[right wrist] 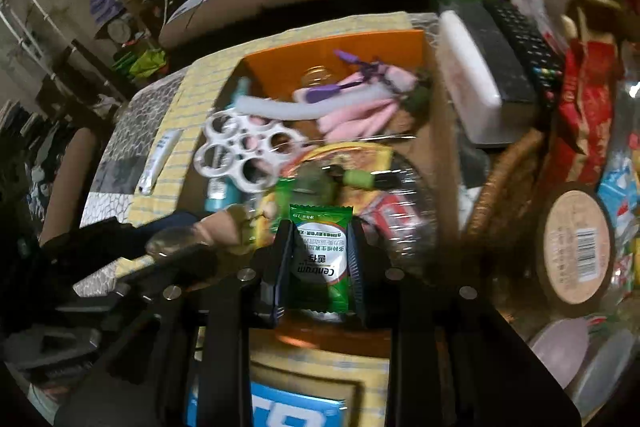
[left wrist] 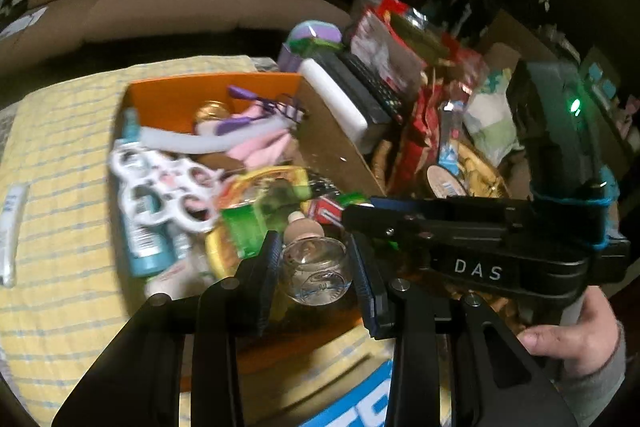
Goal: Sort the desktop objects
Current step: 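Lower the bottle with the left tool into the box while the right tool drops the sachet in, then move the left tool to the white lotion tube on the cloth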
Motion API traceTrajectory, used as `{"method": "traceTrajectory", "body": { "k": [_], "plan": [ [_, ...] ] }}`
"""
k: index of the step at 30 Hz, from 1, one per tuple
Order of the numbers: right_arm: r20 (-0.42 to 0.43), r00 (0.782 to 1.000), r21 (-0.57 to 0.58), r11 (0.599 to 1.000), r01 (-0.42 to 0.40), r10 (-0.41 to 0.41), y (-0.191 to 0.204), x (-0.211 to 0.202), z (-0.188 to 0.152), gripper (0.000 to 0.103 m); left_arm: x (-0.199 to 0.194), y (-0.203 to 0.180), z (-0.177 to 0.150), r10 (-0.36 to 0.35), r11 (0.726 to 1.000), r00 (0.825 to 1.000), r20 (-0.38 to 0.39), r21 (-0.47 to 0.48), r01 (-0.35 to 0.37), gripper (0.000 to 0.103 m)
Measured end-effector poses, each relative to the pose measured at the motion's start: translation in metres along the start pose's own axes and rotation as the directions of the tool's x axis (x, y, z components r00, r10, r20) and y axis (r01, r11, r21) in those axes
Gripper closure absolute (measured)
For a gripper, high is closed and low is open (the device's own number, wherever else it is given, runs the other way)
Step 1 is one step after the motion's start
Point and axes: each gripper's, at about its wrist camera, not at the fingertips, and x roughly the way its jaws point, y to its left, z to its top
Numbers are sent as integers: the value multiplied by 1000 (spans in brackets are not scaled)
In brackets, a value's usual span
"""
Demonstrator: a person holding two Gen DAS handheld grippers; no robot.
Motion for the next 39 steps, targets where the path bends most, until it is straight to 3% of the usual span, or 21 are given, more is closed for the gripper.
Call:
{"method": "traceTrajectory", "body": {
  "k": [8, 18, 24, 27, 28, 29, 32, 36, 39],
  "plan": [
    [-1, 1000, -29, 999, 21, -21, -18, 16, -3, 73, 25, -16, -7, 86, 996, 996, -19, 33, -86, 65],
    [53, 997, -77, 996, 51, -47, -2, -1, -11, 64, -6, -16, -15, 119, 992, 993, 3, 49, -119, 57],
    [77, 996, -92, 994, 56, -49, 12, -16, -17, 60, -38, -3, -21, 135, 991, 990, 38, 17, -136, 36],
    [92, 994, -104, 993, 62, -53, 23, -26, -22, 51, -58, 9, -28, 144, 990, 988, 58, -16, -143, 23],
    [98, 994, -104, 993, 58, -48, 26, -29, -24, 43, -64, 13, -32, 147, 989, 987, 63, -26, -145, 17],
    [105, 994, -105, 993, 51, -40, 31, -33, -27, 32, -71, 17, -36, 150, 988, 986, 67, -38, -147, 16],
    [110, 994, -122, 992, 41, -28, 47, -41, -35, 20, -92, 32, -49, 152, 987, 986, 63, -64, -148, 15],
    [118, 992, -147, 989, -25, 42, 79, -52, -43, 12, -132, 67, -67, 209, 973, 974, 89, -115, -198, 12],
    [105, 989, -185, 979, -82, 103, 113, -51, -43, 11, -162, 112, -82, 289, 948, 952, 99, -170, -270, 10]
  ]
}}
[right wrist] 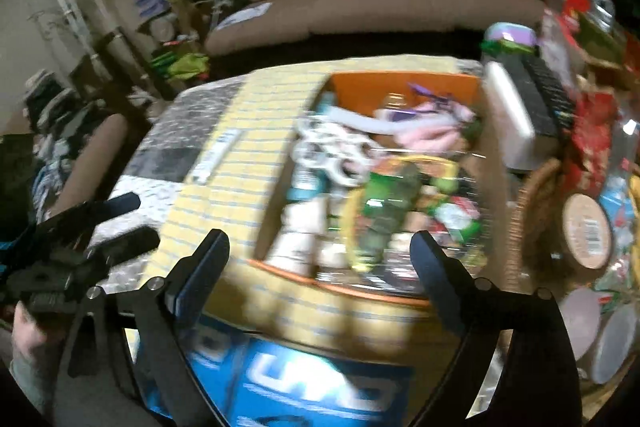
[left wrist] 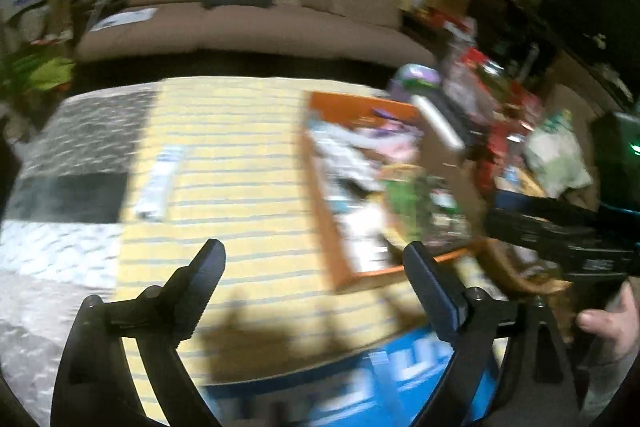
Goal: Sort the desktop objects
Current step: 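Move the left tool to the white lotion tube on the cloth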
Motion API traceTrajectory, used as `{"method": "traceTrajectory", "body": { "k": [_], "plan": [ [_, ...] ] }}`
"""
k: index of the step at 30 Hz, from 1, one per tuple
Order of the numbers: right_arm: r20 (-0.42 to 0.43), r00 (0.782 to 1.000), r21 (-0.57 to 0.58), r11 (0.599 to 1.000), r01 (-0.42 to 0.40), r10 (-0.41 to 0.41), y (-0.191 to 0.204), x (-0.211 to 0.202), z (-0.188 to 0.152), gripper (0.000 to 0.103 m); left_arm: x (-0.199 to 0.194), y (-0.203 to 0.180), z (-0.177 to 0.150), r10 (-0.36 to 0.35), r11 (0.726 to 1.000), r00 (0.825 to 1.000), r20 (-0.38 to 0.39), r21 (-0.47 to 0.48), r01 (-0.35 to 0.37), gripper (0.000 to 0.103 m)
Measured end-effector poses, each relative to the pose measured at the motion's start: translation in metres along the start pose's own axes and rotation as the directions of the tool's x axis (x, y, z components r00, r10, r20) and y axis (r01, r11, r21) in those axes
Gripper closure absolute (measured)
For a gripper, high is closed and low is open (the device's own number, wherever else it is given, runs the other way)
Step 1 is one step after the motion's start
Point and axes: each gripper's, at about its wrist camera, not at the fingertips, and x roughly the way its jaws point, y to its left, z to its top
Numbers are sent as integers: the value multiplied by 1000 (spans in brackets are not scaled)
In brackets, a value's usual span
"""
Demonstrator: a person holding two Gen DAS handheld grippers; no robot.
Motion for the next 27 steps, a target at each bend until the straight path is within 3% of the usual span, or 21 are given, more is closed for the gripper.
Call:
{"method": "traceTrajectory", "body": {
  "k": [5, 9, 15, 17, 20, 21, 22, 24, 25, 27],
  "plan": [
    [-7, 988, 19, 988, -156, 156, 50, 25, 17, 11, 9, 84, -6, 106, 993, 994, -10, -50, -106, 10],
    [-20, 975, 45, 974, -222, 223, 80, 58, 28, 12, 50, 129, -5, 170, 985, 985, -31, -16, -171, 10],
    [-22, 967, 54, 966, -254, 255, 96, 100, 32, 12, 130, 146, 15, 243, 968, 970, -34, 79, -239, 10],
    [-26, 968, 60, 967, -250, 251, 94, 111, 32, 12, 153, 149, 18, 235, 969, 970, -55, 93, -230, 10],
    [-44, 967, 74, 966, -246, 250, 88, 129, 31, 12, 184, 154, 17, 277, 955, 957, -90, 132, -264, 10],
    [-53, 967, 72, 967, -245, 249, 86, 134, 31, 11, 193, 157, 16, 281, 954, 954, -105, 136, -266, 14],
    [-60, 968, 68, 968, -241, 245, 85, 139, 31, 11, 198, 158, 14, 271, 957, 956, -113, 137, -255, 25],
    [-73, 971, 58, 973, -222, 226, 86, 147, 29, 11, 200, 164, 10, 241, 967, 965, -100, 116, -229, 31],
    [-78, 972, 56, 974, -219, 223, 86, 151, 29, 11, 198, 166, 10, 236, 969, 967, -100, 101, -226, 44],
    [-85, 969, 66, 972, -225, 230, 86, 158, 27, 11, 193, 173, 13, 213, 976, 971, -106, 67, -206, 56]
  ]
}}
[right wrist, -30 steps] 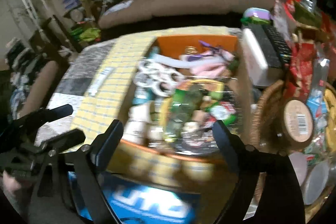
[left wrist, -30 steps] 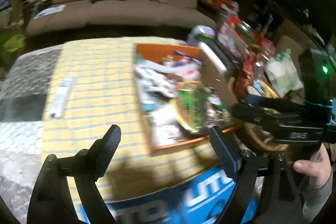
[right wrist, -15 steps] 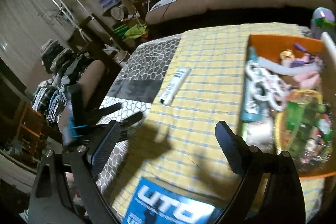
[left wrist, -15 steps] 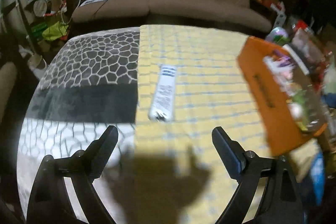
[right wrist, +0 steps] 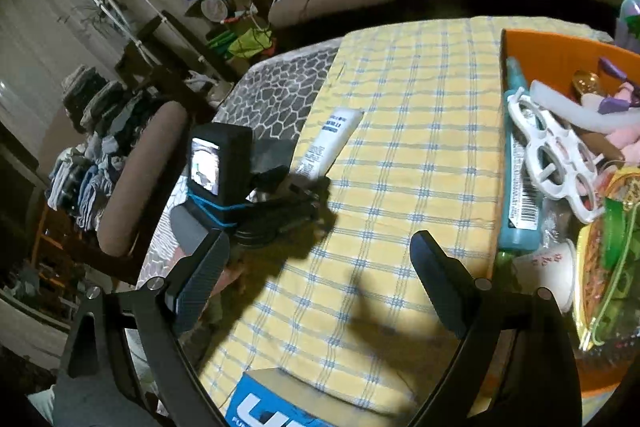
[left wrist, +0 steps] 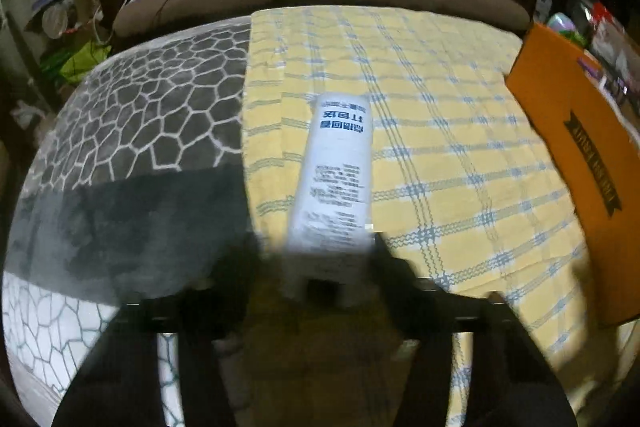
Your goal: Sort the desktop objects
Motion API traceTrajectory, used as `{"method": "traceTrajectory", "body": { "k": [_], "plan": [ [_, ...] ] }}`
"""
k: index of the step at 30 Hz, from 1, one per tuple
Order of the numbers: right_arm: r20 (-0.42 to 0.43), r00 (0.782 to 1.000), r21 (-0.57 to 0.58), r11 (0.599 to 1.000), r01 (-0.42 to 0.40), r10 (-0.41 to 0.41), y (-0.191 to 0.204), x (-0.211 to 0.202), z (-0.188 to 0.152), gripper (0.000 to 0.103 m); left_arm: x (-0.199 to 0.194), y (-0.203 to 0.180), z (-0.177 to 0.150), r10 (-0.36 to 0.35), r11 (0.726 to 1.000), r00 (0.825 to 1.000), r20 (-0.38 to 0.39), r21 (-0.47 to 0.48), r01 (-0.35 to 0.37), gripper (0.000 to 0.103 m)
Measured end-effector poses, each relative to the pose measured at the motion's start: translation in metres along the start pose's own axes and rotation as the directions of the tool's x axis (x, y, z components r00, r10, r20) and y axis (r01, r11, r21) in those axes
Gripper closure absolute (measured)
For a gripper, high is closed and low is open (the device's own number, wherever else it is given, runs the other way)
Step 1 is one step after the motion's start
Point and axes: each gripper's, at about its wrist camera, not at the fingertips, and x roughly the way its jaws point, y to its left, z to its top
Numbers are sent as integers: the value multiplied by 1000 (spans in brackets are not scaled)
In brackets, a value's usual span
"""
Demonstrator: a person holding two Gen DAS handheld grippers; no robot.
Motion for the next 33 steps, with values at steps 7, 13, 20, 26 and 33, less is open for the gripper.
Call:
{"method": "traceTrajectory", "body": {
  "k": [7, 13, 20, 26, 33],
  "plan": [
    [-1, 994, 67, 992, -108, 108, -2, 15, -5, 11, -43, 16, -10, -146, 984, 989, -4, -108, 144, 58],
    [-85, 959, 257, 936, -240, 269, -9, 70, -14, 9, -76, -2, -55, -341, 921, 939, -47, -216, 323, 58],
    [-165, 952, 331, 923, -194, 259, -17, 125, -27, 46, -65, -12, -97, -557, 746, 828, -59, -473, 468, 58],
    [-215, 973, -23, 997, 76, -79, 16, 106, 1, 62, -67, -20, -121, -705, 569, 709, -31, -622, 538, 37],
    [-382, 921, -31, 994, -103, 83, 62, 136, -5, 62, -129, 47, -155, -563, 620, 821, 95, -609, 495, 20]
  ]
}}
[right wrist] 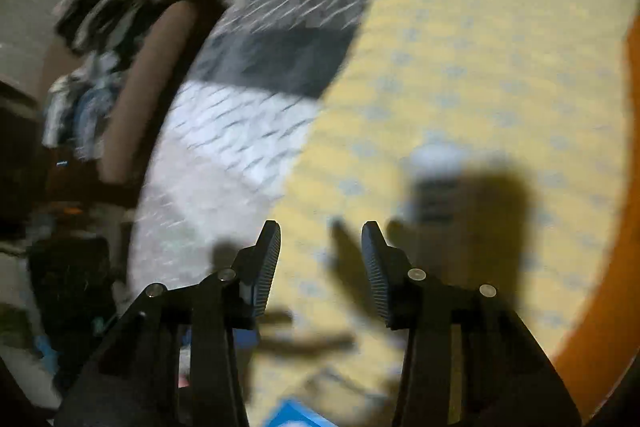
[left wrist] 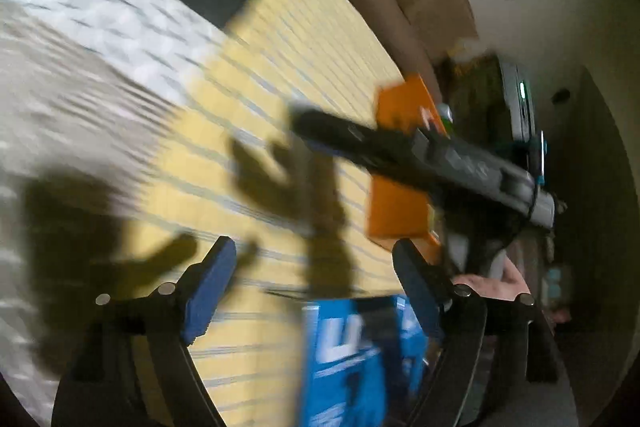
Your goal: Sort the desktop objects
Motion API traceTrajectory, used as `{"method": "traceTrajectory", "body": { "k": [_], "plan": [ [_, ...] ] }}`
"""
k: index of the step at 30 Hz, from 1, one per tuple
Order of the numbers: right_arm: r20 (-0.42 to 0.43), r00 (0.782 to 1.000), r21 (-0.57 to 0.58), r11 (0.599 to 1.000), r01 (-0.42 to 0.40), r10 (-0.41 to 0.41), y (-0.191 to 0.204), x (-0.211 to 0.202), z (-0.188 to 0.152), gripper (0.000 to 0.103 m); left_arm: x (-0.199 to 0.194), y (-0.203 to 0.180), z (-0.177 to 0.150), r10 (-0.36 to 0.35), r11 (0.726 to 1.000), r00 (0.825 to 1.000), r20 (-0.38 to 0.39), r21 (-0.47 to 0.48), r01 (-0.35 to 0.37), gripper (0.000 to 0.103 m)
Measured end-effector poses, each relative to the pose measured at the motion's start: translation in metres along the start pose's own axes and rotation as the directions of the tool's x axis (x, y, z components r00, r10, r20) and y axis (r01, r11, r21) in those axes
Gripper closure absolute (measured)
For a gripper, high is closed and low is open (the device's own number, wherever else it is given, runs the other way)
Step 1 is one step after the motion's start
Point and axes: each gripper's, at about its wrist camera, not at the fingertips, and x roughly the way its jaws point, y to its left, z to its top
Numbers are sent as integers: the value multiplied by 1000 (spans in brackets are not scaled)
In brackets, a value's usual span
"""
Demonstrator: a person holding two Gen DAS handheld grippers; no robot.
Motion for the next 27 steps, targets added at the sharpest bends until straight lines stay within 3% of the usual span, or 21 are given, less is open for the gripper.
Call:
{"method": "traceTrajectory", "body": {
  "k": [2, 5, 6, 9, 11, 15, 17, 19, 20, 22, 24, 27],
  "plan": [
    [47, 992, -30, 993, 115, -113, 4, -7, -2, 56, -15, 13, 0, 19, 1000, 999, 48, -25, -17, 21],
    [89, 941, -26, 943, 330, -327, -10, -12, -7, 40, -26, 7, 0, 83, 996, 992, 97, 4, -84, 37],
    [78, 933, -18, 935, 354, -351, -17, -8, -9, 40, -28, 1, 2, 108, 994, 988, 107, 19, -111, 39],
    [42, 926, -18, 927, 375, -375, -29, 6, -19, 40, -31, -19, 11, 98, 995, 984, 151, 22, -102, 39],
    [12, 909, -61, 907, 416, -416, -31, 17, -28, 42, -23, -32, 13, 98, 993, 982, 163, 55, -109, 39],
    [7, 875, -156, 863, 480, -485, -25, 34, -29, 47, 1, -23, 12, 40, 998, 989, 140, 32, -45, 39],
    [17, 875, -201, 856, 476, -483, -19, 36, -27, 60, 12, -17, 15, 43, 999, 994, 102, 12, -45, 39],
    [8, 919, -141, 910, 390, -393, -28, 29, -23, 60, 17, -17, 20, 33, 999, 995, 90, 11, -34, 39],
    [19, 960, -55, 958, 280, -279, -41, 19, -20, 60, 18, -19, 22, 11, 1000, 996, 88, 8, -12, 39],
    [63, 994, 89, 992, 84, -90, -65, 6, -20, 60, 18, -20, 22, -60, 998, 995, 75, -6, 61, 35],
    [149, 983, 206, 969, -137, 108, -89, -5, -28, 61, 21, -21, 25, -99, 995, 993, 72, -25, 101, 32],
    [231, 940, 250, 919, -306, 250, -99, -19, -44, 62, 29, -11, 29, -134, 988, 988, 76, -69, 140, 28]
  ]
}}
